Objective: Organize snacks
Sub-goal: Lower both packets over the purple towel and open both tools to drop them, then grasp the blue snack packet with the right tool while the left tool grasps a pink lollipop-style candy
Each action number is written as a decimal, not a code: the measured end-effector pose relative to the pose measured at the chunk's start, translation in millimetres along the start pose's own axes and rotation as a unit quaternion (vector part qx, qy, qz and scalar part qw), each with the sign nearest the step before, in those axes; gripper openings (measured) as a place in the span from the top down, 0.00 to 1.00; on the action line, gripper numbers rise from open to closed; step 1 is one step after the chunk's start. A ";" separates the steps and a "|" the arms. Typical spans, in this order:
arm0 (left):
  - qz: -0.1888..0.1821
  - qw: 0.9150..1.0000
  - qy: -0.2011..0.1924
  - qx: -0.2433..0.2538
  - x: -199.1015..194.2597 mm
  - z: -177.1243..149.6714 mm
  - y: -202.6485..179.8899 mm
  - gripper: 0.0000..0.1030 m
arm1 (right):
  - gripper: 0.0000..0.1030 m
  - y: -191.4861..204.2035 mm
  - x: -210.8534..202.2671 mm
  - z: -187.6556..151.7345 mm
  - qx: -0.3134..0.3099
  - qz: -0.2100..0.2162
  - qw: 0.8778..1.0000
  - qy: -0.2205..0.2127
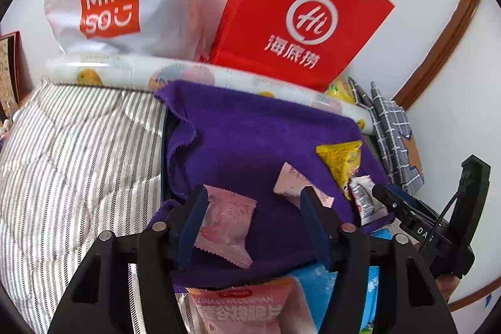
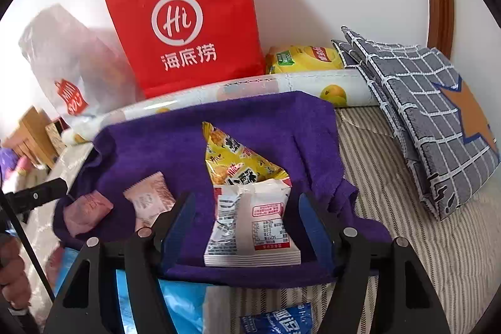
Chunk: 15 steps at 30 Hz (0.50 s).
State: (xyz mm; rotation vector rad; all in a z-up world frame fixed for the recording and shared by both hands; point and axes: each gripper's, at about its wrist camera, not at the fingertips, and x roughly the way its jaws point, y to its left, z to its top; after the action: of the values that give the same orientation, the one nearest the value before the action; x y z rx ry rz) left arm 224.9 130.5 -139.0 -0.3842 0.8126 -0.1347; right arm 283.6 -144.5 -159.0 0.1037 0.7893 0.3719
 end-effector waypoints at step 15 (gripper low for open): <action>0.024 1.000 -0.004 0.018 -50.7 -30.1 -14.5 0.37 | 0.28 -10.5 -60.3 -34.7 -0.050 -0.080 0.996 -0.003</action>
State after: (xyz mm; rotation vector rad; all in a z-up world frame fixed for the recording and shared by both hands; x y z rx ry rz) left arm 168.8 122.0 -117.7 -0.3314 0.8106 -0.1025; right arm 223.2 -177.9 -145.2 -0.0523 0.7658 0.2579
